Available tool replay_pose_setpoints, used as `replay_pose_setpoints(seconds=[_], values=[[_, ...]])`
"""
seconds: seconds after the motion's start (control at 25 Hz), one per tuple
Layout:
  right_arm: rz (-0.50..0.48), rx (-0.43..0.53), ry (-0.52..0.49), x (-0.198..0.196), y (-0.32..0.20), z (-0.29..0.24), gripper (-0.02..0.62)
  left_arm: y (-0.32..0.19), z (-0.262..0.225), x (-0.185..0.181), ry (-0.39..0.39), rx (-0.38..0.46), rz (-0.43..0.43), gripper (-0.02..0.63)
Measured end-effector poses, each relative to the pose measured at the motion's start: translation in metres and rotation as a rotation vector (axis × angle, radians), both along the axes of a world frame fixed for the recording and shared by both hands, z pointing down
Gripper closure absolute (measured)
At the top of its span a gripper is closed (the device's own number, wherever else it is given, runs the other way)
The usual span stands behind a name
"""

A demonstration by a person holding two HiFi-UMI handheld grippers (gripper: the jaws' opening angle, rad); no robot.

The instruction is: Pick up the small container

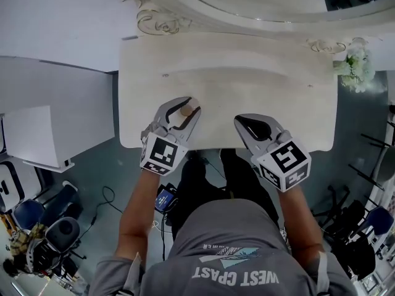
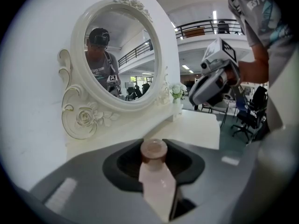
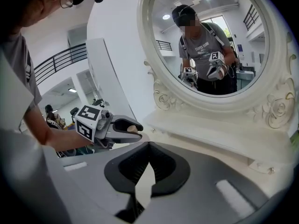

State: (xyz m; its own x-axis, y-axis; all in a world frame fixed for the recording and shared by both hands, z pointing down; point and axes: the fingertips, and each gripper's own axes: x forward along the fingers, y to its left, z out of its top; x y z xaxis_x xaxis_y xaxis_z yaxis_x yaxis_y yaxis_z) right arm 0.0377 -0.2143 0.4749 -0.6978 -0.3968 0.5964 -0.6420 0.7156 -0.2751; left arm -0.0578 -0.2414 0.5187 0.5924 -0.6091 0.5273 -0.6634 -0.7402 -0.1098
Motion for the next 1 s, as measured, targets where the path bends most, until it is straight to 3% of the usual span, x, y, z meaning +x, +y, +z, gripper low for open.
replay_pose_setpoints(seconds=[0.36, 1.0], values=[[-0.06, -0.053, -0.041, -0.022, 0.028, 0.002, 0.594, 0.025, -0.006, -0.005, 0.016, -0.029, -0.016, 0.482], [-0.057, -0.029, -0.054, -0.033, 0.04, -0.011, 0.594, 0.055, -0.016, -0.013, 0.032, -0.062, -0.03, 0.482]])
